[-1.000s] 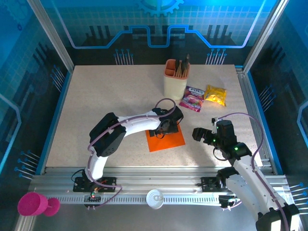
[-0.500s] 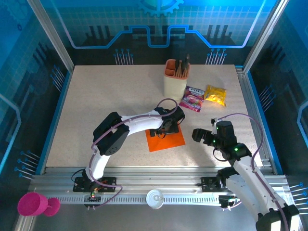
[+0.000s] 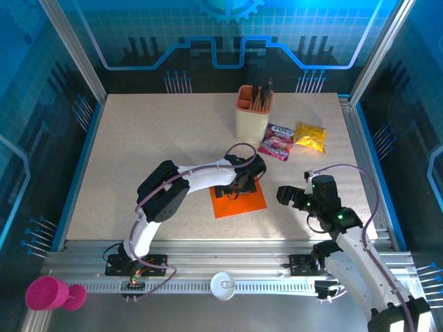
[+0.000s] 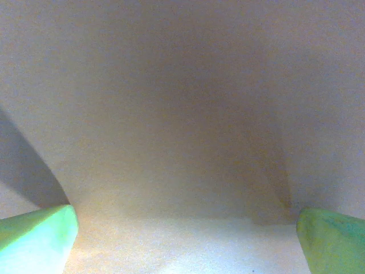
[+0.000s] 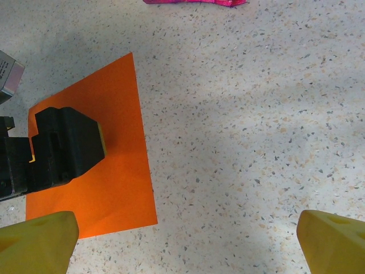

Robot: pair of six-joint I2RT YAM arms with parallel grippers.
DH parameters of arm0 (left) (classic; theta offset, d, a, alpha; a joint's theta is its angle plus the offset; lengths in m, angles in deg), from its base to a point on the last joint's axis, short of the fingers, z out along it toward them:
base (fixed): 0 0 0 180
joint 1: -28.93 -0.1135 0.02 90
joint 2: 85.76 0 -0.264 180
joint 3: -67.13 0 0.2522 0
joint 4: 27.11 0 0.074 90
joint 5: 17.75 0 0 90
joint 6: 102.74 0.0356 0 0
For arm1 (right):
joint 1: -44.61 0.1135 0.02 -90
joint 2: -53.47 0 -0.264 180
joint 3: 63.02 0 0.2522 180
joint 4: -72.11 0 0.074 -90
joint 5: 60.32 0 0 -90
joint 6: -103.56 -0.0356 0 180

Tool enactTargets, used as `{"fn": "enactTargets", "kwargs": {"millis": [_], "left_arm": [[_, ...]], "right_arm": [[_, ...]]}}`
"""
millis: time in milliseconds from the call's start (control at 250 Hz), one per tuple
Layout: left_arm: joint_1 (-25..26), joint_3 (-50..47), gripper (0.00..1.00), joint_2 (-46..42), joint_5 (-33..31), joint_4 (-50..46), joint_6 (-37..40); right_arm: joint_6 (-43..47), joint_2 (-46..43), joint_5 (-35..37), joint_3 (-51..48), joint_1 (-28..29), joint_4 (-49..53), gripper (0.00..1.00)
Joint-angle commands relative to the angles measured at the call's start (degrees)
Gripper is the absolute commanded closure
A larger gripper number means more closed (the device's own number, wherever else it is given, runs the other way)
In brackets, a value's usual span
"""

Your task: Fold a paper plane with a square sheet of paper (pick it up from the middle)

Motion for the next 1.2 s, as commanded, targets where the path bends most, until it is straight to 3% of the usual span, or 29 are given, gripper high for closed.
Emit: {"fn": "enactTargets", "kwargs": {"millis": [0,228,647,903,1198], "left_arm": [[-0.1,-0.5,0.00,1.6,0.9,-0.9,-0.6],[-0.2,-3.2,0.02,1.0,0.4,0.2,-0.1],[-0.2,-8.2,0.22,-2.5,0.4,3.7,0.8],[0.0,-6.9,0.06,-7.0,-0.6,3.3,2.3],[0.0,-1.3,0.00,-3.9,0.1,0.6,2.1]], "right_arm": [[0.3,-0.4,0.9,-0.8,0.6,0.5,0.01],[0.5,-1.1,1.0,-0.3,0.5,2.0,0.01],[0.0,-1.5,0.9,-0.5,0.5,1.9,0.01],[-0.1,-0.7,-0.5,-0.8,0.5,0.7,0.01],[-0.3,0.8,-1.3,-1.2,0.5,-0.9,0.01]]}}
